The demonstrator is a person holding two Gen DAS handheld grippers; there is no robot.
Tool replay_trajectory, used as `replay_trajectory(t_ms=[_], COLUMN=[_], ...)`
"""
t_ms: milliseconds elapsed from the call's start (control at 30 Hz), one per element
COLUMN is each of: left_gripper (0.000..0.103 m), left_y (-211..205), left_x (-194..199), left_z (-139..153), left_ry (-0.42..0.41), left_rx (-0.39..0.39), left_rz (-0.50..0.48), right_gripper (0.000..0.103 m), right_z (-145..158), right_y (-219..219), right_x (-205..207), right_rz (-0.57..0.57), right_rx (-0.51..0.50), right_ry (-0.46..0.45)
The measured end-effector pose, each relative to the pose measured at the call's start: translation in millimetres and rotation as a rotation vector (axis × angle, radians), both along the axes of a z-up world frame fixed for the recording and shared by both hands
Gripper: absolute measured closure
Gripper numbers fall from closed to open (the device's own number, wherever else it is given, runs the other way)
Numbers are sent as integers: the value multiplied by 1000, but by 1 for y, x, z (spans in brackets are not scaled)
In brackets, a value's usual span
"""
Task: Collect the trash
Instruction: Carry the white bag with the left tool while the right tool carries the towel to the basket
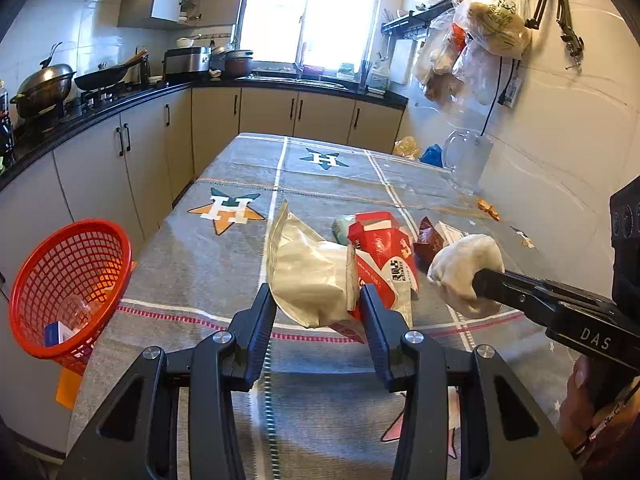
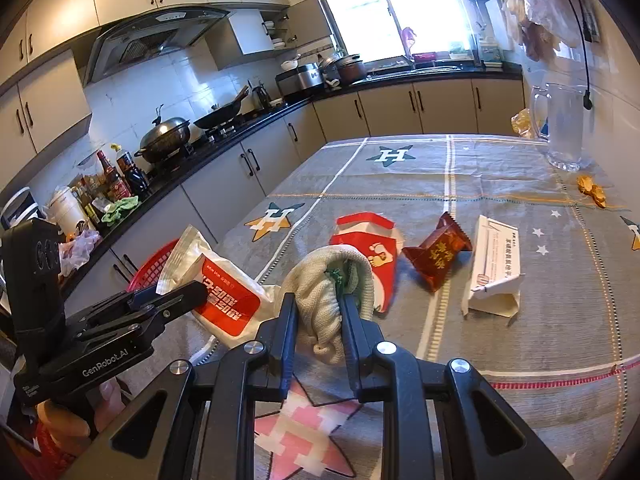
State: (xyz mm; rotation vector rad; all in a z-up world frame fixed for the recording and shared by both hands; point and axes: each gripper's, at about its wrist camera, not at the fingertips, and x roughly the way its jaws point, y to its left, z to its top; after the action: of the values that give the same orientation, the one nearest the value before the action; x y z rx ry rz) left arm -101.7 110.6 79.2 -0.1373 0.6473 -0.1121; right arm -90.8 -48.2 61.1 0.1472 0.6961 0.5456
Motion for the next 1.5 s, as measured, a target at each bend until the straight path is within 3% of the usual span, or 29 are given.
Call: replay_trajectory(t_ms=[967, 1500], left_gripper=[61, 61], left_y=[32, 74], left_x=[-10, -21], left_z=[-5, 3], left_ry=[-12, -51], left_rx=[-45, -92], left_rz=[44, 114], right_gripper=[80, 80], right_z=[0, 9], right_y=[37, 74], right_x=[1, 6], right_rz=[50, 101], right_rx=[-42, -74], right_ry=[13, 9])
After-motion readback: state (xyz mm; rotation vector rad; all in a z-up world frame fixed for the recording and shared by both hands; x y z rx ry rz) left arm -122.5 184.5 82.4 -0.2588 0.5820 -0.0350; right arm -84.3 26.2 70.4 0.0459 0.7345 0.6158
